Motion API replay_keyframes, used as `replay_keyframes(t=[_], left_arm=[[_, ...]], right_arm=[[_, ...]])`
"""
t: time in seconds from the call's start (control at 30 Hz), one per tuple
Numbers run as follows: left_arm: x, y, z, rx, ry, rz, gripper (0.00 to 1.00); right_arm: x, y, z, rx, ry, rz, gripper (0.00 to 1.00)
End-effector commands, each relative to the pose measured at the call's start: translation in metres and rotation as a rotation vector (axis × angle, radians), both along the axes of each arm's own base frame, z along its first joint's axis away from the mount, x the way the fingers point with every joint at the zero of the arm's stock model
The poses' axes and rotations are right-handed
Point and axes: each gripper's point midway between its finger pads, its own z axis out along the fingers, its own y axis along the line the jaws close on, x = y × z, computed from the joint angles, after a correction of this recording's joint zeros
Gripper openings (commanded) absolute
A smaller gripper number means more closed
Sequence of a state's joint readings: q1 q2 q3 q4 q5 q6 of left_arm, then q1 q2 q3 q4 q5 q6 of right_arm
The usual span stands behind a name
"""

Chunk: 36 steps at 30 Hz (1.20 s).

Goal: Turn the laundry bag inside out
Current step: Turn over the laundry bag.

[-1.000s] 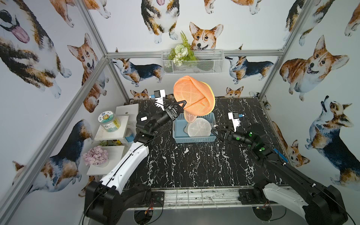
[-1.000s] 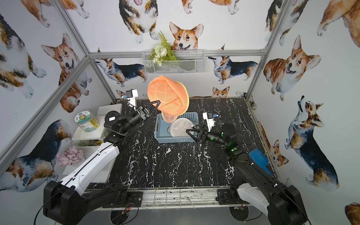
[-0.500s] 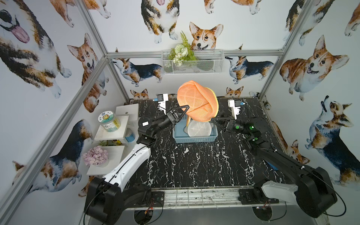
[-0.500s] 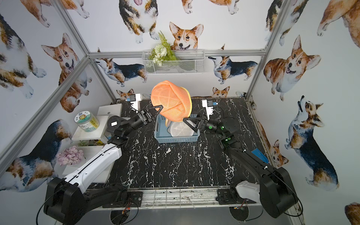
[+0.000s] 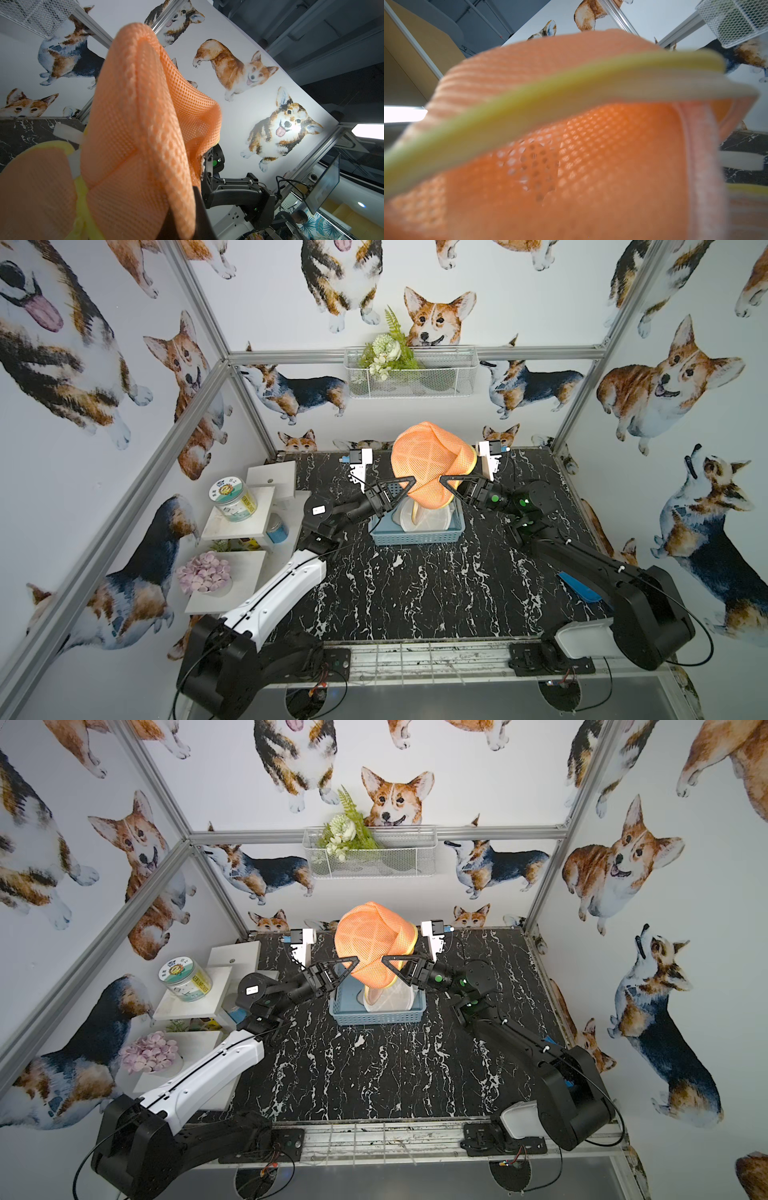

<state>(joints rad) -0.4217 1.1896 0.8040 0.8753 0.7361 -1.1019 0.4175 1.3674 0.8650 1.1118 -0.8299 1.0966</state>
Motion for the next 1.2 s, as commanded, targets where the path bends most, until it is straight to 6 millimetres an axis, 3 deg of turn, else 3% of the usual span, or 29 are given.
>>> replay_keyframes(t=[0.0,0.03,0.17,0.27,0.43,0.6,0.73,0.87,1.03,1.13,1.17], left_arm=[[-0.002,0.0,0.003,0.023,-0.028,0.01,0.0],[0.0,0.001,0.001,0.043,-0.017,0.024,0.04],[0.009,0.021,-0.003,0.113,-0.02,0.138,0.56],[0.016,0.042,-0.001,0.113,-0.021,0.184,0.69],[0.022,0.041,-0.006,0.156,-0.03,0.187,0.79],[0.031,0.029,-0.013,0.167,-0.013,0.127,0.83],[0.034,0.02,-0.019,0.198,-0.003,0.102,0.83],[0.033,0.008,-0.023,0.211,0.007,0.057,0.76],[0.04,0.009,-0.039,0.26,0.047,0.085,0.76],[0.039,0.011,-0.038,0.258,0.037,0.097,0.8],[0.037,0.009,-0.035,0.249,0.028,0.083,0.76]], right_arm=[[-0.005,-0.001,0.003,0.006,-0.01,0.013,0.0],[-0.003,-0.002,-0.002,-0.01,0.001,0.002,0.0],[0.0,-0.006,-0.018,-0.103,0.033,-0.024,0.0],[-0.001,-0.009,-0.031,-0.2,0.042,-0.037,0.0],[-0.009,-0.015,-0.039,-0.266,0.046,0.017,0.0],[-0.018,-0.014,-0.035,-0.287,0.02,0.068,0.0],[-0.022,-0.013,-0.031,-0.277,0.012,0.093,0.0],[-0.022,-0.012,-0.029,-0.266,0.007,0.101,0.0],[-0.023,-0.012,-0.021,-0.252,-0.017,0.11,0.0],[-0.022,-0.012,-0.02,-0.267,-0.019,0.095,0.0],[-0.021,-0.012,-0.021,-0.266,-0.016,0.098,0.0]])
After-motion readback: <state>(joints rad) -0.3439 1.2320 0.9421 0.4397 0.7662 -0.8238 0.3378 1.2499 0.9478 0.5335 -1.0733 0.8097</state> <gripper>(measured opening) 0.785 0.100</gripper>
